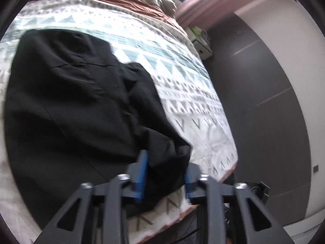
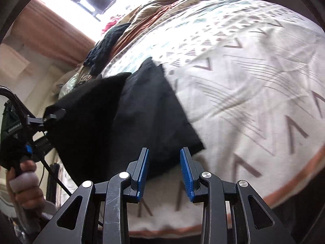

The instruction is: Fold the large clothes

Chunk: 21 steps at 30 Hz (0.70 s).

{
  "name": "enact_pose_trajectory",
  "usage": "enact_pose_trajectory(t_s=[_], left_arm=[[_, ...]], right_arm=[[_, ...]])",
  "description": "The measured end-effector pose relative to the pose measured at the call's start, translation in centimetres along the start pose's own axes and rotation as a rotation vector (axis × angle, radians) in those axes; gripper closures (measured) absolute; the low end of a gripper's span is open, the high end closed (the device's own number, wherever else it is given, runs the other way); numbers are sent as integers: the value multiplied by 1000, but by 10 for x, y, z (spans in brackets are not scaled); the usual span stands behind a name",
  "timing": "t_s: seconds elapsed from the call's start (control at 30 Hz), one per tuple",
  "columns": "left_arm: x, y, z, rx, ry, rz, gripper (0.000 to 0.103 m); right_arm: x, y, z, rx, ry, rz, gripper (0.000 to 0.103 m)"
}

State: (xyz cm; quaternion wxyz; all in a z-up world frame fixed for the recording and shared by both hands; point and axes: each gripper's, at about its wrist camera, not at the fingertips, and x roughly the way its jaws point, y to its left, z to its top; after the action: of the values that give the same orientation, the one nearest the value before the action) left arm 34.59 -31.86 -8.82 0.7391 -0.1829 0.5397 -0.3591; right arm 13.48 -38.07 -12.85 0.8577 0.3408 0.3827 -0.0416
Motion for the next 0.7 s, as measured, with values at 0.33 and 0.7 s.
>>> enact_pose_trajectory(t_s=[0.33, 0.7], left_arm=[[-48, 51, -1, -68, -75, 26, 35], [-101, 130, -40, -232, -160, 167, 35]], right_arm=[[-6, 14, 2, -27, -23, 18, 43], [43, 69, 27, -109, 64, 137, 30]])
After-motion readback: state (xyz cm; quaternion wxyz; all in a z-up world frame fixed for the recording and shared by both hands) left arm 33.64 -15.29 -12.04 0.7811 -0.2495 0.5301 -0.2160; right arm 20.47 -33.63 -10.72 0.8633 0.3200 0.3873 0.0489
